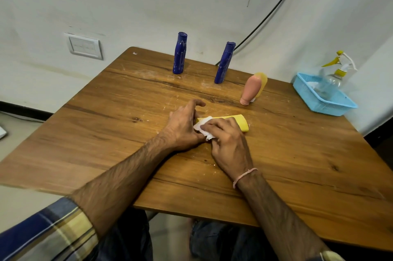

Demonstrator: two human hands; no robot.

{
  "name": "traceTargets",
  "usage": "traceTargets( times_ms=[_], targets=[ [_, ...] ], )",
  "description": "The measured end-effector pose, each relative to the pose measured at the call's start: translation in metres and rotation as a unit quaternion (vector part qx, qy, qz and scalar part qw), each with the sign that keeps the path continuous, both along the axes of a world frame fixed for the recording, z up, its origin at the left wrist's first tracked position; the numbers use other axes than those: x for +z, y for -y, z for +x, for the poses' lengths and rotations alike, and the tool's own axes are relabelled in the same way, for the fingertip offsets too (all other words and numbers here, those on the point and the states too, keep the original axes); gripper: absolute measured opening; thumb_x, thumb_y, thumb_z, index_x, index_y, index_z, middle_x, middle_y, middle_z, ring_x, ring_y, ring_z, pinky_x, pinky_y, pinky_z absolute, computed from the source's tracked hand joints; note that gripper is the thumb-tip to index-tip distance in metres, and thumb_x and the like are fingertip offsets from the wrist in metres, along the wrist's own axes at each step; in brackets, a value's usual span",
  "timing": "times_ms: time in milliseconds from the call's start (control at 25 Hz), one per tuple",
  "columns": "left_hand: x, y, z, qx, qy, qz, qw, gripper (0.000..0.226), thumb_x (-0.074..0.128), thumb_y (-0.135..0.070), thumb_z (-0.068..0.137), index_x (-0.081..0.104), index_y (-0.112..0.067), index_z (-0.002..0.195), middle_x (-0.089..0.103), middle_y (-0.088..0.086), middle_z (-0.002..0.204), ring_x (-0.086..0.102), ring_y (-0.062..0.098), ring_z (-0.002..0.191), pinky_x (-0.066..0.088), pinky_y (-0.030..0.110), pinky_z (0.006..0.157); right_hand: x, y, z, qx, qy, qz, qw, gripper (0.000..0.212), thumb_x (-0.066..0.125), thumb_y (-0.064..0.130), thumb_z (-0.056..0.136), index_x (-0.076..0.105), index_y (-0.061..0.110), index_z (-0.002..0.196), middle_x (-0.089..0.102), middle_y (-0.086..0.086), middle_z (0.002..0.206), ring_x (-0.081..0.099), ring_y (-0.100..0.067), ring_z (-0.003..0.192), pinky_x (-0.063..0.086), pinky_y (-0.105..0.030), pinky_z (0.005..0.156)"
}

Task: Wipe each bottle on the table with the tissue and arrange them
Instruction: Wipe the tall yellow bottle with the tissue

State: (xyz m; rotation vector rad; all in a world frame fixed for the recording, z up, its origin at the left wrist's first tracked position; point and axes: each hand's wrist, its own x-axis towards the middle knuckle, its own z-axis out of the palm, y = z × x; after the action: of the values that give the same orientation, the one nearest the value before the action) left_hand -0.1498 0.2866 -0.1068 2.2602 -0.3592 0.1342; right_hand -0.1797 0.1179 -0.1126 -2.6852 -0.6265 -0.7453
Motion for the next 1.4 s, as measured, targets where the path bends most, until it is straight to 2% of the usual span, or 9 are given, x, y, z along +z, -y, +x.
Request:
traceTargets(
  times_ms=[160,280,440,600,720,880,1120,1280,1400],
  targets=[
    [-0.001,0.0,0.002,0.003,-0.007,-0.01,1.0,0.09,0.091,-0.035,0.068,0.038,-0.03,0.141,0.049,-0.023,0.095,0.054,0.011,0.1,0.048,0.049,0.102,0.009,-0.001,0.014,-0.116,-0.015,0.041,0.992,0.046,0.058,-0.004,0.077,0.071,0.025,0.11,0.067,0.007,0.111,0.048,-0.017,0.095,0.045,-0.036,0.083],
    [-0.004,0.0,0.002,-0.014,0.008,-0.035,0.999,0.085,0.089,-0.028,0.07,0.04,-0.024,0.14,0.055,-0.021,0.087,0.057,0.01,0.093,0.049,0.053,0.1,0.003,-0.009,0.009,0.011,-0.004,-0.022,1.0,0.045,0.06,-0.004,0.073,0.071,0.022,0.109,0.066,0.007,0.111,0.049,-0.019,0.095,0.042,-0.035,0.08],
    [-0.002,0.001,0.003,0.001,-0.007,-0.022,1.0,0.09,0.091,-0.032,0.068,0.038,-0.028,0.141,0.05,-0.024,0.093,0.056,0.013,0.104,0.047,0.049,0.103,0.008,-0.01,0.019,-0.097,-0.017,0.013,0.995,0.046,0.055,-0.002,0.077,0.07,0.027,0.111,0.067,0.009,0.112,0.048,-0.019,0.096,0.045,-0.04,0.083],
    [-0.004,0.002,0.004,-0.004,-0.001,-0.036,0.999,0.085,0.089,-0.03,0.069,0.04,-0.026,0.139,0.056,-0.018,0.092,0.06,0.016,0.099,0.05,0.05,0.1,0.002,-0.009,0.008,0.029,0.011,-0.025,0.999,0.047,0.056,-0.005,0.071,0.069,0.024,0.106,0.066,0.009,0.109,0.049,-0.018,0.094,0.042,-0.035,0.08],
    [-0.004,0.001,0.004,0.013,-0.016,-0.029,0.999,0.087,0.092,-0.038,0.065,0.042,-0.029,0.136,0.055,-0.016,0.096,0.058,0.016,0.104,0.052,0.047,0.098,0.003,0.0,0.007,-0.056,0.01,0.024,0.998,0.046,0.055,-0.006,0.072,0.07,0.022,0.104,0.067,0.006,0.106,0.049,-0.017,0.093,0.047,-0.037,0.08],
    [-0.003,0.001,0.004,0.018,-0.005,-0.037,0.999,0.081,0.091,-0.038,0.066,0.046,-0.026,0.133,0.054,-0.014,0.093,0.06,0.015,0.096,0.057,0.036,0.085,-0.001,0.009,-0.007,0.006,0.018,-0.036,0.999,0.047,0.057,-0.006,0.071,0.07,0.019,0.109,0.066,0.003,0.108,0.051,-0.019,0.095,0.045,-0.033,0.081],
    [0.001,0.002,0.0,0.027,-0.026,-0.035,0.999,0.083,0.092,-0.037,0.067,0.045,-0.027,0.135,0.054,-0.013,0.098,0.058,0.015,0.101,0.056,0.039,0.092,0.002,0.016,-0.012,0.017,0.004,-0.059,0.998,0.044,0.058,-0.007,0.074,0.071,0.015,0.11,0.066,0.001,0.11,0.052,-0.021,0.096,0.046,-0.035,0.084],
    [0.004,0.002,-0.002,0.034,-0.033,-0.027,0.999,0.086,0.093,-0.037,0.067,0.045,-0.026,0.137,0.053,-0.012,0.101,0.057,0.017,0.108,0.054,0.037,0.095,0.009,0.018,-0.006,-0.077,-0.012,0.011,0.997,0.045,0.055,-0.008,0.075,0.072,0.016,0.109,0.067,0.0,0.11,0.053,-0.022,0.097,0.048,-0.039,0.086],
    [0.004,0.001,-0.002,0.018,-0.018,-0.035,0.999,0.081,0.09,-0.03,0.07,0.045,-0.023,0.138,0.057,-0.007,0.106,0.06,0.019,0.107,0.056,0.036,0.092,-0.001,0.005,-0.015,0.031,-0.01,-0.035,0.999,0.047,0.057,-0.007,0.075,0.07,0.015,0.114,0.066,0.0,0.114,0.053,-0.02,0.099,0.045,-0.029,0.088]
  ],
)
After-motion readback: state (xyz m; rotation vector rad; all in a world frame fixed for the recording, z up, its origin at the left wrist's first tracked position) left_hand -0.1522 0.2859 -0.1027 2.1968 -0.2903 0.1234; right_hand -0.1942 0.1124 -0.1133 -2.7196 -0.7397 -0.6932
